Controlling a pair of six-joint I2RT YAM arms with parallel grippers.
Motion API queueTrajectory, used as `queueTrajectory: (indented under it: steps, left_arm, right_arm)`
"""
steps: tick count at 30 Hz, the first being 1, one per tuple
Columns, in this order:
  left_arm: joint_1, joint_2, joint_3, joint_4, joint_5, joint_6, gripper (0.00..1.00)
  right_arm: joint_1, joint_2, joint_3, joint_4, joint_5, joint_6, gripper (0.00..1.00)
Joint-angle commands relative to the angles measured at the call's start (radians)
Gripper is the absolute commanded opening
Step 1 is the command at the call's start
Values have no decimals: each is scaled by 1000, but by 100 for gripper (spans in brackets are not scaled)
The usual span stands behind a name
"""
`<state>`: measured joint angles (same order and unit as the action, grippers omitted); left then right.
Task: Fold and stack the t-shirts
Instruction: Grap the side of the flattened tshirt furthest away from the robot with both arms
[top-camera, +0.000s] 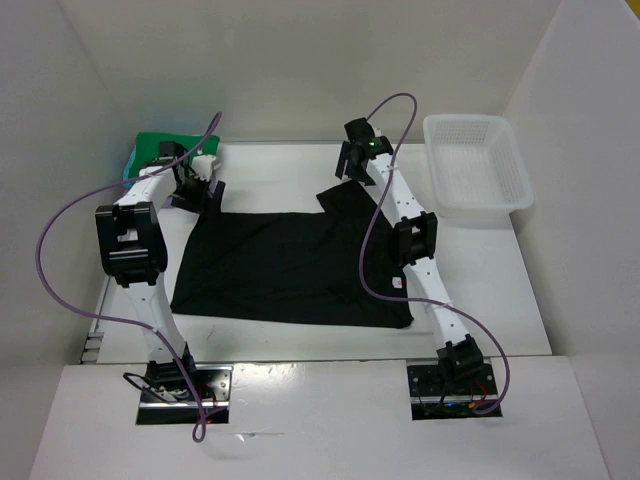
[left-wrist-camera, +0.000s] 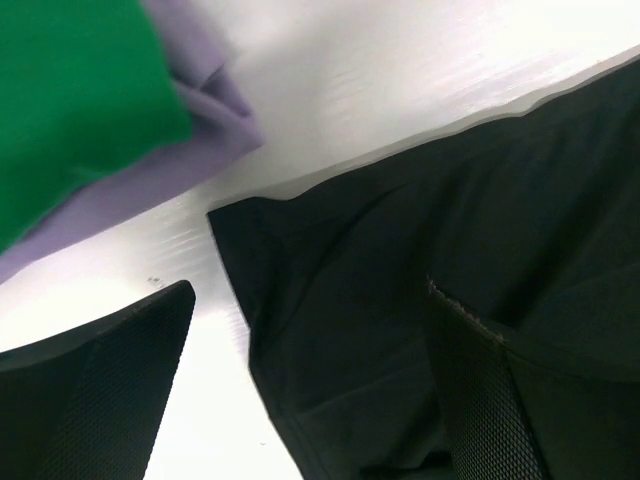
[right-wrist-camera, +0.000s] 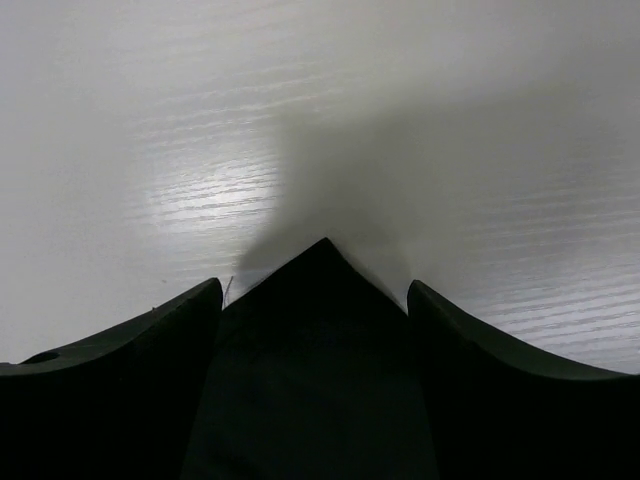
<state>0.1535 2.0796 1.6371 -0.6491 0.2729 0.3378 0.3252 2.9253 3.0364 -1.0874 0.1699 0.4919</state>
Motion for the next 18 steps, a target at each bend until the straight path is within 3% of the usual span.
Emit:
queueTrajectory:
  steps: [1,3,4,10,11,18]
  left_arm:
    - [0,-36,0,12,-8,-3,100]
    - [0,-7,9,12,-28,-26,100]
    - [0,-7,19,12,-28,-26,100]
    - [9,-7,-19,35,26,-57,100]
    - [9,-7,-19,45,26,-57,100]
    - [9,28,62,55,51,-57,100]
  right_arm:
    - [51,64,4,-58,45,-4,79]
    - [51,73,16,-58,55,-4,69]
    - [51,74,4,-68,65,-4,55]
    - [11,37,-47,-91,98,-4,11]
    - [0,37,-38,-91,98,-4,0]
    - [21,-17,-36,-91,80,-13,0]
